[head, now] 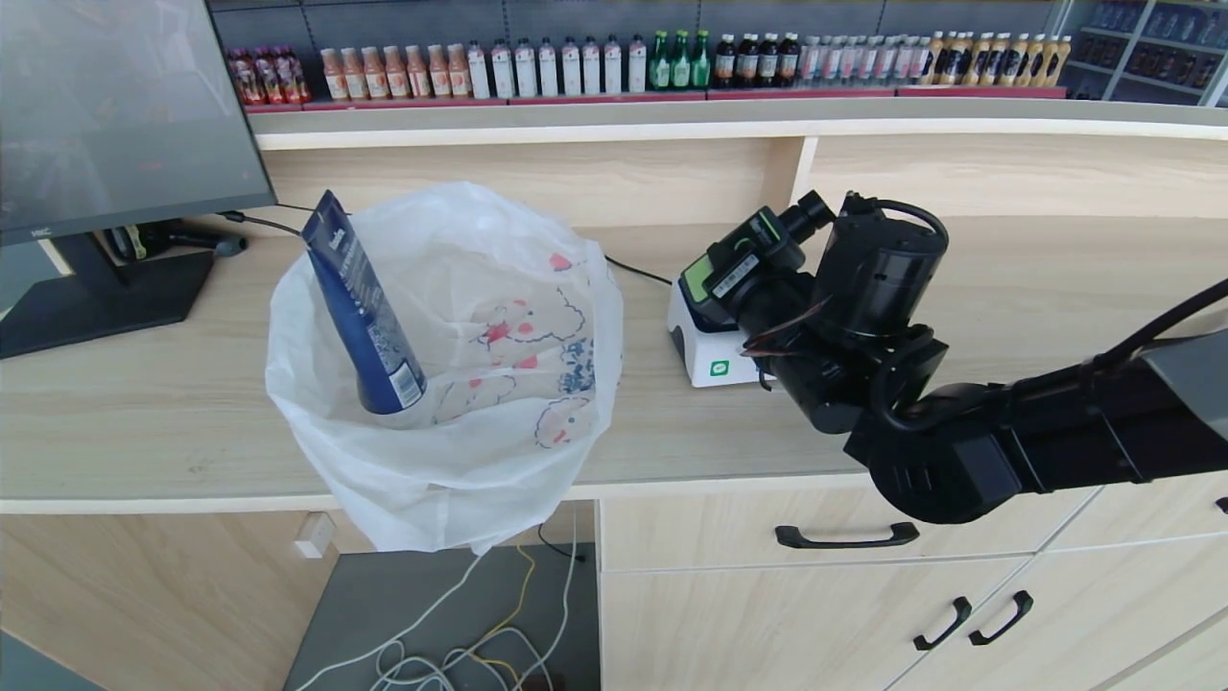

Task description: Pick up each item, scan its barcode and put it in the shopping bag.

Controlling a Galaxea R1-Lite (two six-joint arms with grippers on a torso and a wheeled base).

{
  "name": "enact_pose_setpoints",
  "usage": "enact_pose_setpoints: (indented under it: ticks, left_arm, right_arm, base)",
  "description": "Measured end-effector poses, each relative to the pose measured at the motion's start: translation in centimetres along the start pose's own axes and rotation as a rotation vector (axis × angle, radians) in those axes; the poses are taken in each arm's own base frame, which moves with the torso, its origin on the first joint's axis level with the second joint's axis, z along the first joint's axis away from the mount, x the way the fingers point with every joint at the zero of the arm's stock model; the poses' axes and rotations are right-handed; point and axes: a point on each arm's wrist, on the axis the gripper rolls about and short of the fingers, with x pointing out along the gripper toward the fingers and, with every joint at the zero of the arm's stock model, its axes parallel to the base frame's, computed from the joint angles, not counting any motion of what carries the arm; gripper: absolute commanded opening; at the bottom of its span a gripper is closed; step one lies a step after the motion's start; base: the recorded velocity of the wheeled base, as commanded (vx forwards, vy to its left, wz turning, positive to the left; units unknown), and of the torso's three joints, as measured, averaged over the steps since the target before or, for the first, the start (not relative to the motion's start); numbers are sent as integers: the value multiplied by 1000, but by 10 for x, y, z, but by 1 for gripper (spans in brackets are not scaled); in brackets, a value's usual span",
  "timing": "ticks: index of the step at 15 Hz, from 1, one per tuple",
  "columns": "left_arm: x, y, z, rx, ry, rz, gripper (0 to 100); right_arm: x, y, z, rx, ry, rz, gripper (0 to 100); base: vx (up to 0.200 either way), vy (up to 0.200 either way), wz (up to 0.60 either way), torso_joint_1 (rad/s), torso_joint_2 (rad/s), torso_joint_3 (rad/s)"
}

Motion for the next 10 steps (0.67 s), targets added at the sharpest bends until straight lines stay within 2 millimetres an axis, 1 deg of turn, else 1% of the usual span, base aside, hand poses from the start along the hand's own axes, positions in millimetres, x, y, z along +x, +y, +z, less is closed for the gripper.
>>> enact_pose_setpoints:
  ticks: [10]
  left_arm:
    - [0,0,0,0,0,0,100]
  right_arm:
    - [-1,0,2,3,-15,-18,0]
  base:
    - [0,0,0,0,0,0]
